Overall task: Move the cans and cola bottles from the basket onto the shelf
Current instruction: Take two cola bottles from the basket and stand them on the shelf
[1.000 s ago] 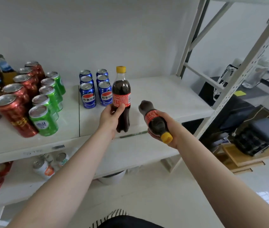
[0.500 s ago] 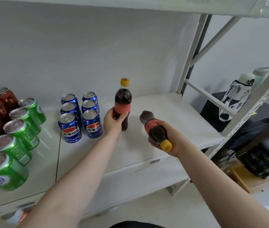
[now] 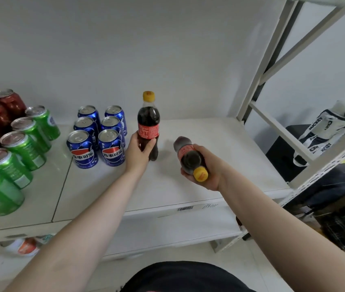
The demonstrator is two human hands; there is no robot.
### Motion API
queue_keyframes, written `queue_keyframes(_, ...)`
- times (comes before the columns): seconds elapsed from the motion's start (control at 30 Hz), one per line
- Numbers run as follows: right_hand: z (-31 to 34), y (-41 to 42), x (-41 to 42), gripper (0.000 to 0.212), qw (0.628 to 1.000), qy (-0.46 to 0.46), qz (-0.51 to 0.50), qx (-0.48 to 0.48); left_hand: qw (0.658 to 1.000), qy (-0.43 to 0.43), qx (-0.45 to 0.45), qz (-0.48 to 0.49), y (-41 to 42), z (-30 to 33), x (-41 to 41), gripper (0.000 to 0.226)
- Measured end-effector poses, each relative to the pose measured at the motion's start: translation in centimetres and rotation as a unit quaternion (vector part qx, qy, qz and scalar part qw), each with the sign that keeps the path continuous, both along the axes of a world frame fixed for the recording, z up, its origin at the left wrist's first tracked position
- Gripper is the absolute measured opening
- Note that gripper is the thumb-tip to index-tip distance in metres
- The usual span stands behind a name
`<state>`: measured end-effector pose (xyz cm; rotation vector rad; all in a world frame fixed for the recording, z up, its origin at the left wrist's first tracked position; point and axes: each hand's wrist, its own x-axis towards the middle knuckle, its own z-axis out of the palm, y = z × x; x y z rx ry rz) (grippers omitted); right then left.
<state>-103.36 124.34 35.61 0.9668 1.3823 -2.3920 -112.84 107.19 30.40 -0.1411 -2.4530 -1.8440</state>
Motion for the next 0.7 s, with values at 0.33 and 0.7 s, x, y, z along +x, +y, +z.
queue_keyframes(0.33, 0.0, 0.4, 0.9, 0.058, 0.992, -0.012, 0.077, -0.101, 0.988, -0.055, 0.119, -0.084, 2.4, 3.7, 13.1, 0.067)
queue_keyframes(0.7, 0.8, 0.8, 0.4, 0.062, 0.978, 0.032, 0.204, -0.043, 0.992, 0.11, 0.061, 0.003, 3.0, 7.4, 7.5, 0.024)
